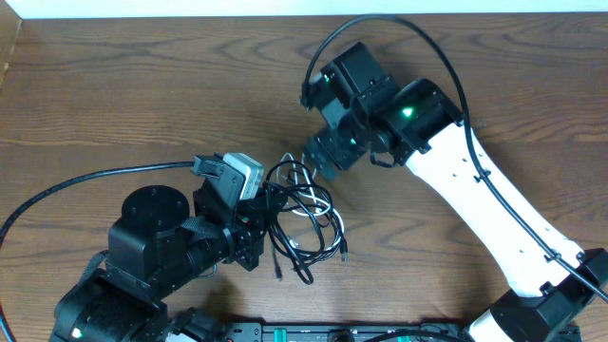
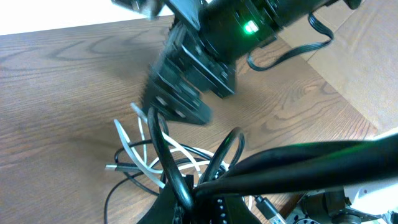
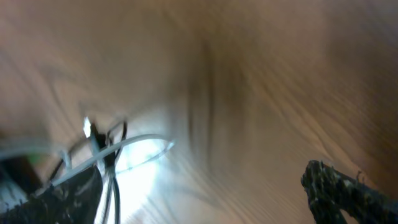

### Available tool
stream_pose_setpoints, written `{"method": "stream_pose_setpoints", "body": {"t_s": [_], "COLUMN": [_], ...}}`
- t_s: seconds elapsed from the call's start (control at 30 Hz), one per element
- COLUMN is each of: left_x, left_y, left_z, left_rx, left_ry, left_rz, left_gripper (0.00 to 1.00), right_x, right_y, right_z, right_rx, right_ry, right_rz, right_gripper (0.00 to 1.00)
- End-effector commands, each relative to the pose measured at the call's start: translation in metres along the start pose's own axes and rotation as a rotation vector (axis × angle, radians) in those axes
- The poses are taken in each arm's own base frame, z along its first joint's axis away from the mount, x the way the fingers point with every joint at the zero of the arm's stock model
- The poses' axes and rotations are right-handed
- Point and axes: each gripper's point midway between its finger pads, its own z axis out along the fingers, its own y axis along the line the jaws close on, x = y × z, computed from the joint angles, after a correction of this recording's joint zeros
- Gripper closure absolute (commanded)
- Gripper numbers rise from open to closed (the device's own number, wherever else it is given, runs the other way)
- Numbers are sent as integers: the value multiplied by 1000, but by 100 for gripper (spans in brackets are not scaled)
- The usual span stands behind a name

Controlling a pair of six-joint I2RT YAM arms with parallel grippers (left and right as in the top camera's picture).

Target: Untangle cables

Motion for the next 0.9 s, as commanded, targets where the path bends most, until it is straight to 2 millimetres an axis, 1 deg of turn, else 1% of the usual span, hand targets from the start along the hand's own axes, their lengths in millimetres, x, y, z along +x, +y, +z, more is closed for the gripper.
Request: {"method": "stream_pose_setpoints", "body": {"t_s": [0.0,0.07,0.13,0.23,0.37,0.43,0.5,0.6,0.7,0.73,0.77,0.8,0.83,0.87], "left_x": [-10,-10,-10,-10,-10,-10,-10,-10,-10,-10,-10,-10,-10,-10], "left_y": [-4,-4,-4,-4,-4,-4,-4,-4,-4,-4,-4,-4,-4,-4], "left_z": [-8,-8,-8,-8,-8,-8,-8,-8,-8,-8,-8,-8,-8,-8], "left_rx": [5,5,5,5,5,5,5,5,5,5,5,5,5,5], "left_ry": [-35,-35,-35,-35,-35,-35,-35,-35,-36,-35,-36,-36,-35,-35], "left_rz": [11,11,11,11,11,11,11,11,11,11,11,11,11,11], "left_gripper": [92,92,92,92,92,92,92,92,92,92,92,92,92,92], "right_x": [-12,-22,-28,-28,-25,-17,-6,15,28,29,30,30,30,30], "right_y": [-7,-3,5,15,32,40,48,55,62,64,65,66,66,66], "right_z": [1,0,0,1,1,1,1,0,-1,-1,-1,-1,-1,-1], "right_rx": [14,-10,-45,-67,-121,-155,-174,-164,-155,-155,-154,-153,-155,-155], "right_ry": [-51,-88,-105,-100,-71,-30,25,113,164,169,171,172,172,171], "right_rz": [257,324,393,483,502,500,501,516,514,511,507,505,504,503], "right_gripper": [1,1,1,1,1,2,7,10,12,15,23,30,42,66]}}
